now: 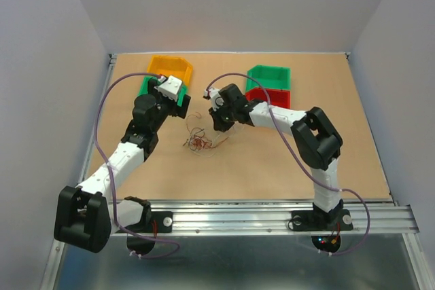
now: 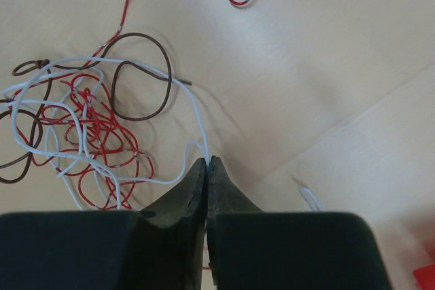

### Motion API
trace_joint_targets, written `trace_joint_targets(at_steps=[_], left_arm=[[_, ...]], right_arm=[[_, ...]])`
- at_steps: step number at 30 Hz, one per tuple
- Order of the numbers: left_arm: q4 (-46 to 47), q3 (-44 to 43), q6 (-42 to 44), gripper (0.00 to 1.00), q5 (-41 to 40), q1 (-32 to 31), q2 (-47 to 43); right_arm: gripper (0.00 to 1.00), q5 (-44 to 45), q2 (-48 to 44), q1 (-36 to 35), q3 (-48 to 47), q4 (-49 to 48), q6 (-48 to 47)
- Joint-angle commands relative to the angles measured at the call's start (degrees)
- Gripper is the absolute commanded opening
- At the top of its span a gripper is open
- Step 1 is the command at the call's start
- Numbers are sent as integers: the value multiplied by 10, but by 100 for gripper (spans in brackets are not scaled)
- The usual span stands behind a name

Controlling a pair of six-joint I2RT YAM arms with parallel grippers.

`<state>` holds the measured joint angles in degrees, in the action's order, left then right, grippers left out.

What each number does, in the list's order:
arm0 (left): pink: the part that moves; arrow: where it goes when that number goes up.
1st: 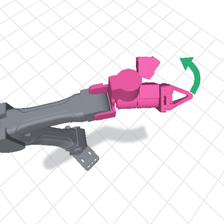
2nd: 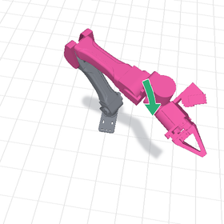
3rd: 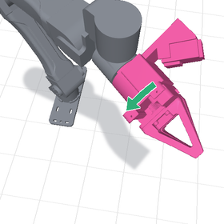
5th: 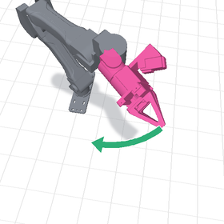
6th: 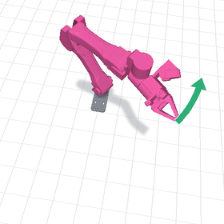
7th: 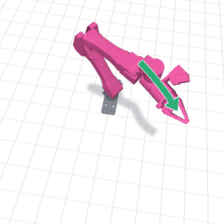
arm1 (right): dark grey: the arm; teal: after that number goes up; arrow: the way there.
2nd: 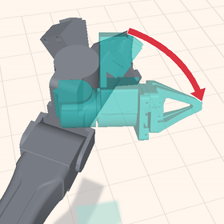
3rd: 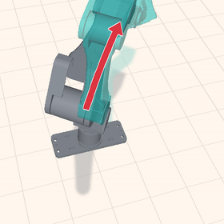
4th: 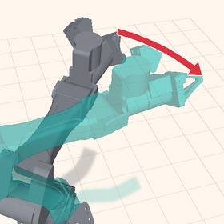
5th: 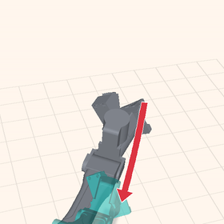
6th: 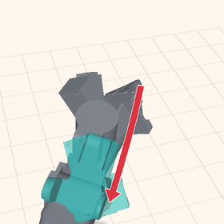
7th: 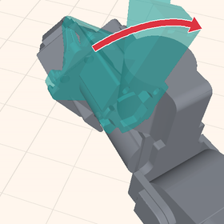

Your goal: Untangle the cables

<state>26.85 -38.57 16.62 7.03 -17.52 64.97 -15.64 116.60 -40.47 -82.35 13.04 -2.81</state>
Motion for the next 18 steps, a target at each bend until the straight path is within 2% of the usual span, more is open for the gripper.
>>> trace_joint_targets(at_steps=[1,6,10,11,16,18], left_arm=[[37,10,-2,99,4,1,-14],[38,20,11,99,63,1,-27],[39,25,12,99,78,1,-40],[41,29,12,99,80,1,-42],[57,42,9,99,87,1,-65],[60,45,4,99,84,2,-70]], right_arm=[[1,-20,-44,-1,-26,20,-23],[1,-30,-155,0,67,-63,-19],[1,-25,-258,0,142,-121,10],[1,-32,-311,0,159,-168,19],[1,-40,-453,-1,304,-348,68],[1,-30,-500,0,322,-397,79]])
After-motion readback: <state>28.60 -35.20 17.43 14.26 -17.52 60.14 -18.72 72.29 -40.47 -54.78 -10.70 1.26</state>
